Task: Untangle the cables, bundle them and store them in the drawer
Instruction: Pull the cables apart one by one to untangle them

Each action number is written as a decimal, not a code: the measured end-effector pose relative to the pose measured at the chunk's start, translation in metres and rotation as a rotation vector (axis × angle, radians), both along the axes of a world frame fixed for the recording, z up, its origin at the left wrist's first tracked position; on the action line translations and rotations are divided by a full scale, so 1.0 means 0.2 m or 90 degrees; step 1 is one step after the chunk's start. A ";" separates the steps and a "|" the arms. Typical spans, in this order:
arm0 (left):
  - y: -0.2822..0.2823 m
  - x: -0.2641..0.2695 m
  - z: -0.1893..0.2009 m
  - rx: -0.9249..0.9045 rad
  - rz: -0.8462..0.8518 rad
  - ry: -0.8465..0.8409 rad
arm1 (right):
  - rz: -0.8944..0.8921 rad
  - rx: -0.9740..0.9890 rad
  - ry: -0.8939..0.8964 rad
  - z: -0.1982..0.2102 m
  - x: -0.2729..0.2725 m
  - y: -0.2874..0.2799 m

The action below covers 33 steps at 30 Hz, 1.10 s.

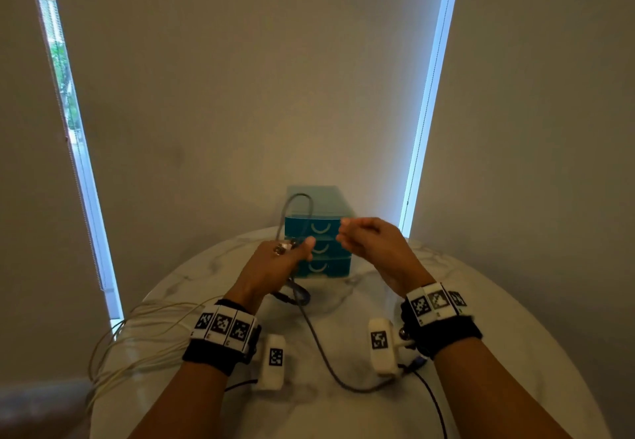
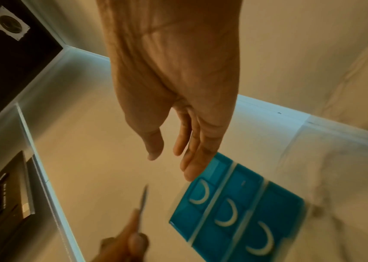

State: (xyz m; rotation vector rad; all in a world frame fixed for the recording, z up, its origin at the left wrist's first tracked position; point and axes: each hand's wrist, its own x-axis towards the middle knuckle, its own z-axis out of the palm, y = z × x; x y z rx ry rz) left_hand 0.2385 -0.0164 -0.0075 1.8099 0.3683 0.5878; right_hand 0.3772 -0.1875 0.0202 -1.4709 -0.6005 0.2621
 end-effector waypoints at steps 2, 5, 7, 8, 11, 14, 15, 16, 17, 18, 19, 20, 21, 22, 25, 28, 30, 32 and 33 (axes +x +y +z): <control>0.02 0.00 0.00 -0.080 0.050 -0.055 | -0.030 -0.095 -0.063 -0.11 0.01 -0.05; 0.05 0.02 -0.02 -0.124 0.120 -0.111 | -0.109 -0.232 -0.119 -0.27 0.05 -0.14; 0.06 0.03 -0.03 -0.145 0.154 -0.143 | -0.122 -0.318 -0.105 -0.34 0.08 -0.19; 0.06 0.04 -0.03 -0.163 0.165 -0.155 | -0.123 -0.354 -0.092 -0.35 0.09 -0.22; 0.08 0.04 -0.04 -0.197 0.198 -0.184 | -0.084 -0.402 -0.069 -0.31 0.07 -0.29; 0.11 0.04 -0.05 -0.213 0.218 -0.196 | -0.022 -0.503 -0.076 -0.27 0.03 -0.33; 0.12 0.04 -0.04 -0.220 0.224 -0.203 | -0.003 -0.529 -0.071 -0.26 0.01 -0.34; 0.12 0.04 -0.04 -0.226 0.232 -0.204 | 0.018 -0.540 -0.061 -0.25 0.00 -0.34; 0.12 0.04 -0.04 -0.229 0.240 -0.202 | 0.044 -0.532 -0.040 -0.24 -0.01 -0.35; 0.12 0.05 -0.04 -0.235 0.245 -0.203 | 0.084 -0.507 -0.013 -0.24 -0.02 -0.36; 0.12 0.05 -0.04 -0.242 0.250 -0.205 | 0.137 -0.482 0.014 -0.24 -0.04 -0.36; 0.11 0.05 -0.04 -0.251 0.253 -0.209 | 0.195 -0.467 0.037 -0.25 -0.06 -0.36; 0.11 0.05 -0.04 -0.256 0.258 -0.211 | 0.253 -0.471 0.056 -0.25 -0.08 -0.34; 0.11 0.05 -0.04 -0.259 0.263 -0.214 | 0.305 -0.487 0.074 -0.25 -0.11 -0.32; 0.12 0.05 -0.03 -0.270 0.270 -0.225 | 0.404 -0.517 0.113 -0.29 -0.15 -0.26; 0.12 0.05 -0.03 -0.284 0.277 -0.230 | 0.436 -0.476 0.174 -0.30 -0.14 -0.23; 0.11 0.05 -0.03 -0.292 0.280 -0.232 | 0.379 -0.419 0.198 -0.31 -0.11 -0.23; 0.11 0.04 -0.03 -0.291 0.270 -0.228 | 0.206 -0.327 0.138 -0.36 -0.04 -0.24; 0.11 0.05 -0.03 -0.279 0.258 -0.215 | 0.074 -0.280 0.073 -0.38 0.00 -0.24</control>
